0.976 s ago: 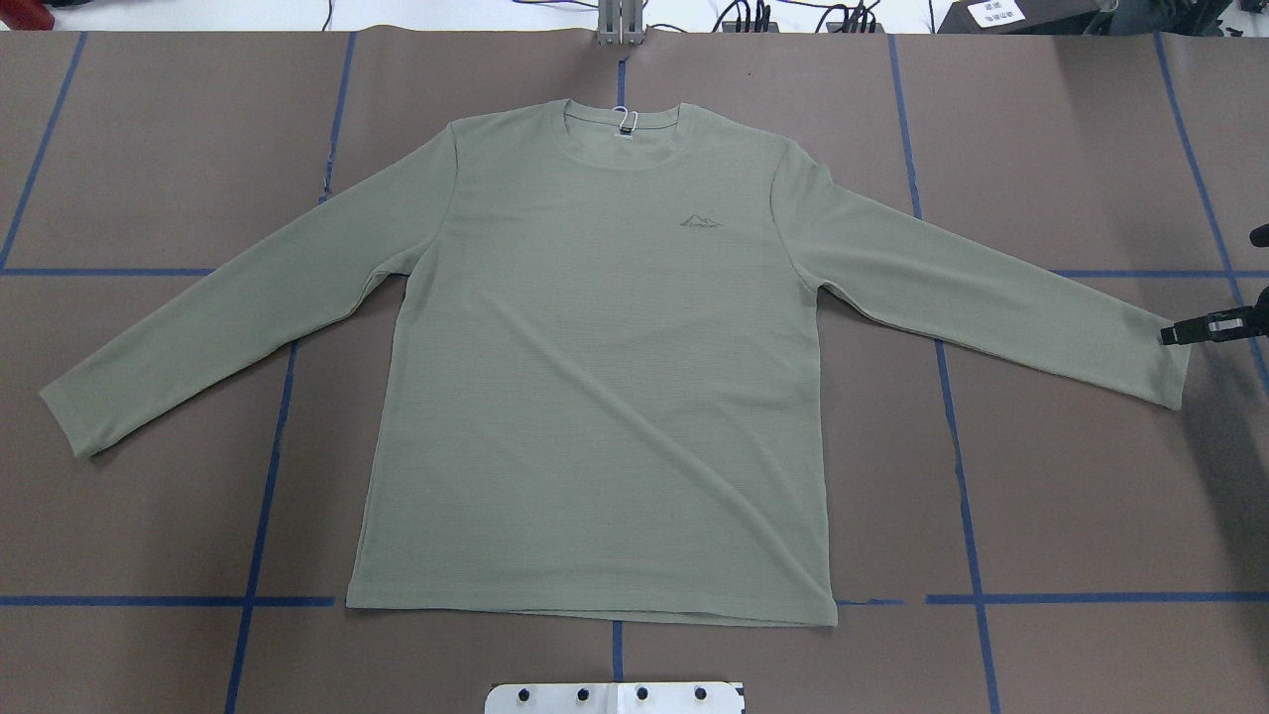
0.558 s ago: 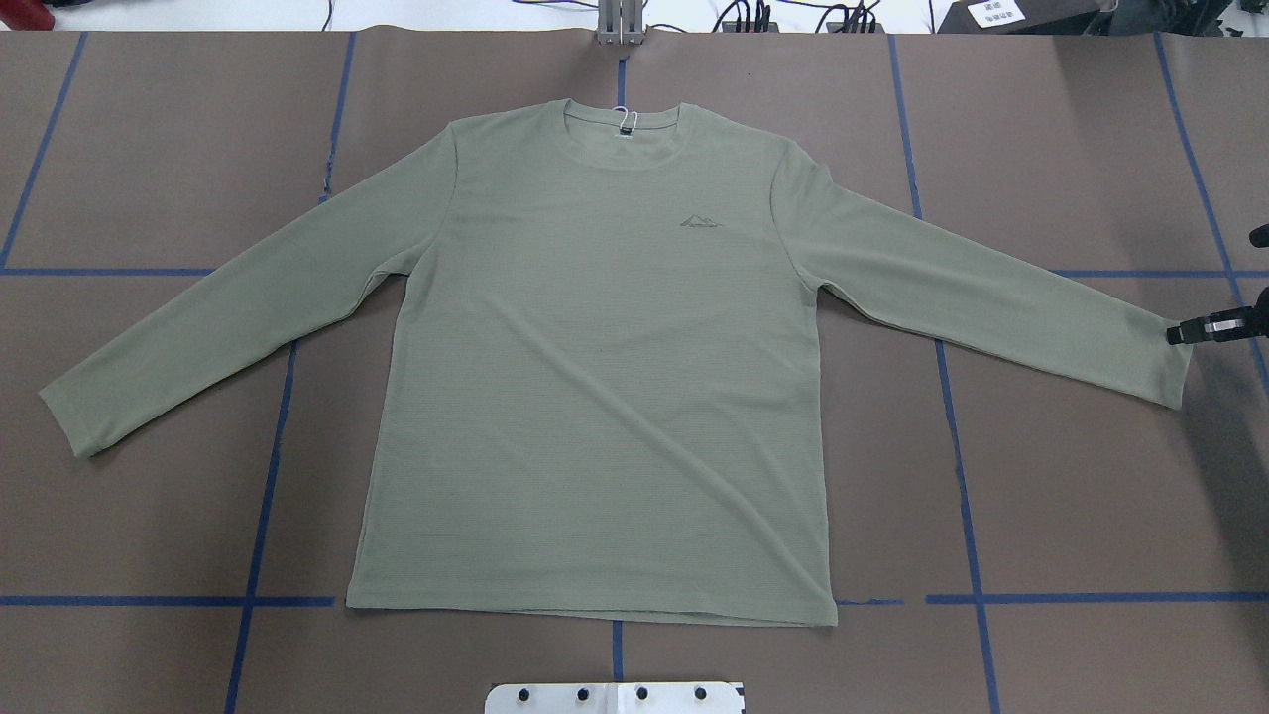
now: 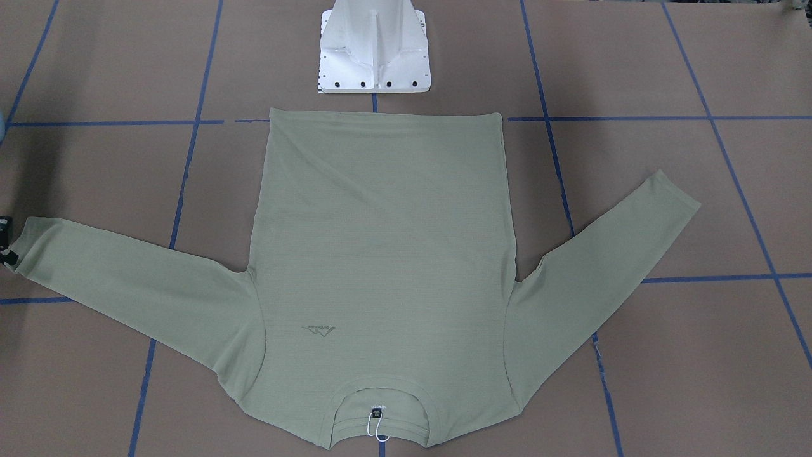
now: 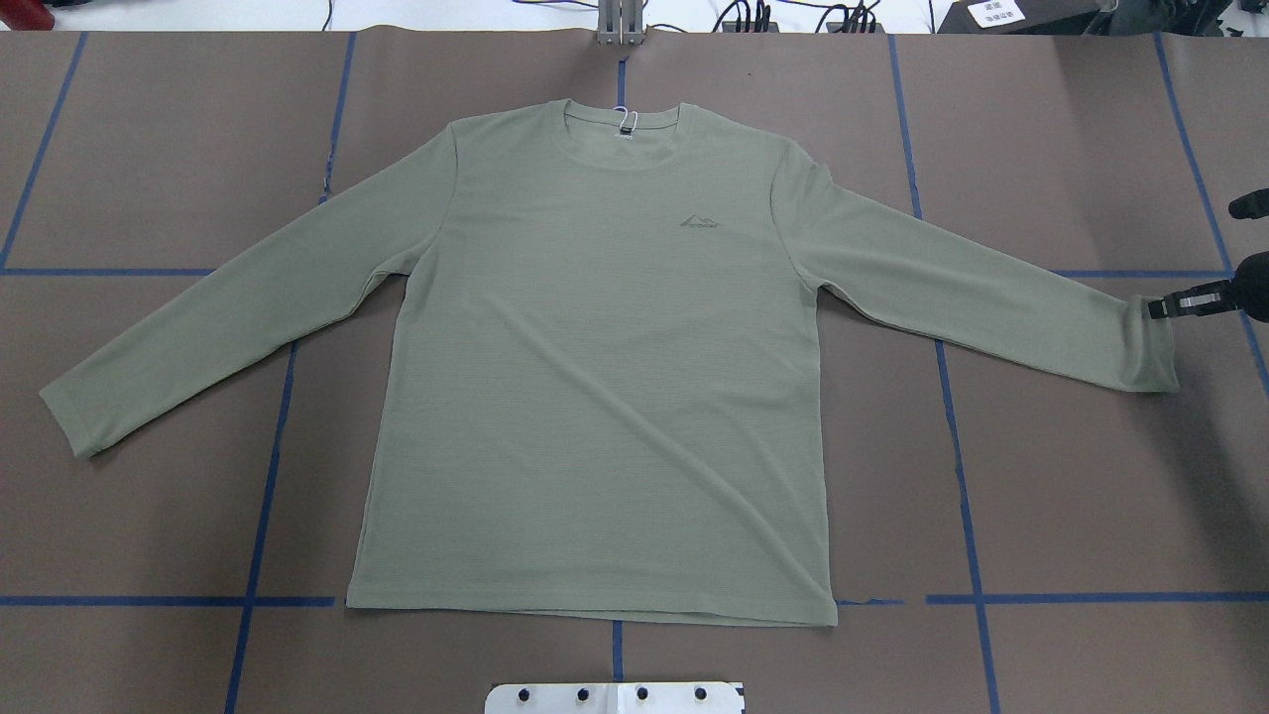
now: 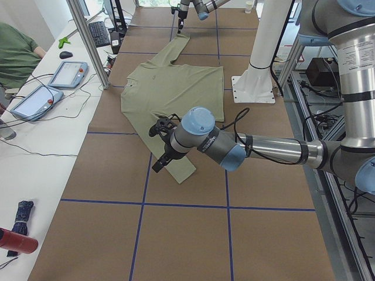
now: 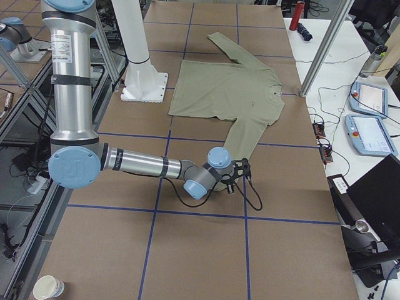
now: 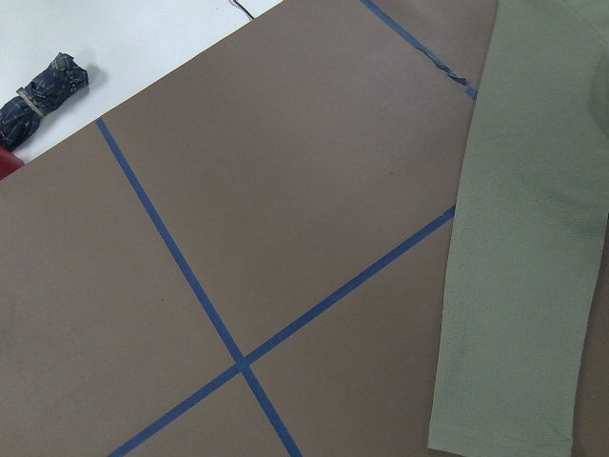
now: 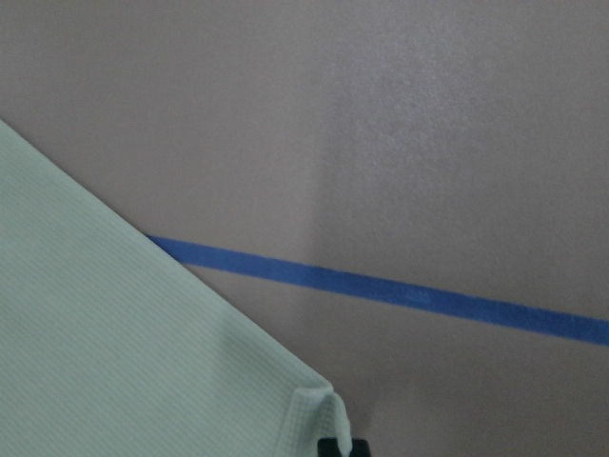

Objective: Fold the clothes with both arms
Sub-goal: 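Lower the right gripper to the cuff of the sleeve nearest it and grasp, then carry the sleeve with the right gripper across the shirt toward the left gripper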

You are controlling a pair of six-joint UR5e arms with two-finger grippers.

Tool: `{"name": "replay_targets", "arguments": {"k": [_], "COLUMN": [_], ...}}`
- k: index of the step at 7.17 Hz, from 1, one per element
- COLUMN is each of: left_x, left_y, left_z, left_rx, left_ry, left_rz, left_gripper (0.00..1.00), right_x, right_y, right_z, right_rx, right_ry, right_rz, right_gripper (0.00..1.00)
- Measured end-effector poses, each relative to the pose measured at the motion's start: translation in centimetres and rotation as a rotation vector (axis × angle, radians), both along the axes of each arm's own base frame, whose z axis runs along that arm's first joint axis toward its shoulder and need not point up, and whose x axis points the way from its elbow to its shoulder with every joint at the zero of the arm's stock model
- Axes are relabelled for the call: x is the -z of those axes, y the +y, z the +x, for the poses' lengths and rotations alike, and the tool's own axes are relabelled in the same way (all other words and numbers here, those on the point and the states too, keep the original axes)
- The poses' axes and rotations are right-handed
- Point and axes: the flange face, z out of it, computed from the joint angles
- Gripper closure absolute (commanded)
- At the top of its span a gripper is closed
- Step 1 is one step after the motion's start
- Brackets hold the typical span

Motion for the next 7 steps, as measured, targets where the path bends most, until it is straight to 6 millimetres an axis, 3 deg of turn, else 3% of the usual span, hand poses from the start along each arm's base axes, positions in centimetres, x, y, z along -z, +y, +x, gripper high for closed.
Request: {"name": "replay_targets", "arguments": {"k": [1, 2, 5, 6, 7], "left_x": [-0.1, -0.3, -0.4, -0.4, -0.5], "left_y": [0.0, 0.0, 0.0, 0.0, 0.1], "left_z": [0.0, 0.0, 0.0, 0.0, 0.0], "left_rx": [-0.001, -0.001, 0.001, 0.001, 0.001], "left_ry": [0.000, 0.000, 0.000, 0.001, 0.001], "left_rz": [-0.003, -0.006, -0.010, -0.011, -0.012], "left_gripper": [0.00, 0.00, 0.00, 0.00, 0.00], "right_x": [3.5, 8.6, 26.6, 32.7, 38.6], "right_y": [-0.6, -0.9, -2.8, -4.1, -5.0], "right_z": [-0.2, -0.3, -1.3, -2.6, -5.1], "right_rx": [-0.006, -0.011, -0.048, -0.082, -0.122], "right_ry": [0.000, 0.010, 0.034, 0.034, 0.039], "right_rz": [-0.014, -0.038, -0.133, -0.178, -0.224], "right_gripper": [1.00, 1.00, 1.00, 1.00, 1.00]}}
